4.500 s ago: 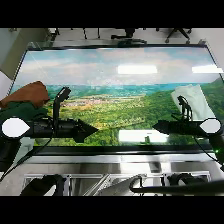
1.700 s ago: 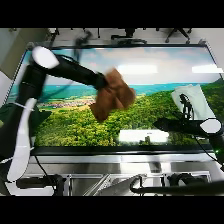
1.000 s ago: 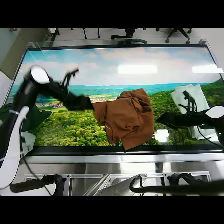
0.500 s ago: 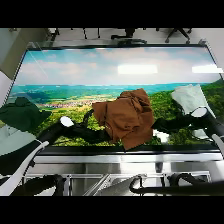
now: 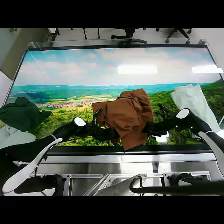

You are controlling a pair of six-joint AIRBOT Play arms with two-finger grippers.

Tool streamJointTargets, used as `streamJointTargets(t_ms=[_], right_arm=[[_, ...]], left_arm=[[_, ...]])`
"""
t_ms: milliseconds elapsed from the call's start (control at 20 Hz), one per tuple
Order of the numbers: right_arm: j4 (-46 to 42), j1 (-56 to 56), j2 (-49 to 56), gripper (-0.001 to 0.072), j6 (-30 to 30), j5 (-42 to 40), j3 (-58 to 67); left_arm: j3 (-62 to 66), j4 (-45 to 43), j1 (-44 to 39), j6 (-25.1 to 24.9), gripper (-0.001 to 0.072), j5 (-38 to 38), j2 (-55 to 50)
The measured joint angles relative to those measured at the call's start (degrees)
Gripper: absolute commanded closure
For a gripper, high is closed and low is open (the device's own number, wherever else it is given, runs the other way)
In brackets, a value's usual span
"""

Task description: Fold the shirts.

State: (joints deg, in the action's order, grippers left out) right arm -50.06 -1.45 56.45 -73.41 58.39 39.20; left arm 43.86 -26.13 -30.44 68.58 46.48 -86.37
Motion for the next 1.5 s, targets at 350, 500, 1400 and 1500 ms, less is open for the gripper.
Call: streamJointTargets(t_ms=[350, 500, 1400, 1500], right_arm=[[0.55, 0.15, -1.2, 0.0691, 1.51, 0.5, 1.25], [0.63, 2.91, -4.66, 0.069, 2.38, 4.22, 6.95], [-1.57, 13.46, -26.38, 0.069, 5.95, 6.91, 60.46], [-1.55, 13.46, -24.9, 0.069, 5.46, 9.79, 59.36]], left_arm=[[7.54, -1.27, 0.66, -0.46, 0.0691, 3.74, -3.17], [12.17, -3.28, 4.17, -0.52, 0.0692, 8.37, 2.14], [58.6, -7.5, 49.57, 1.01, 0.0691, 30.1, 42.27], [57.0, -7.91, 54.53, 1.11, 0.0691, 32.89, 42.97]])
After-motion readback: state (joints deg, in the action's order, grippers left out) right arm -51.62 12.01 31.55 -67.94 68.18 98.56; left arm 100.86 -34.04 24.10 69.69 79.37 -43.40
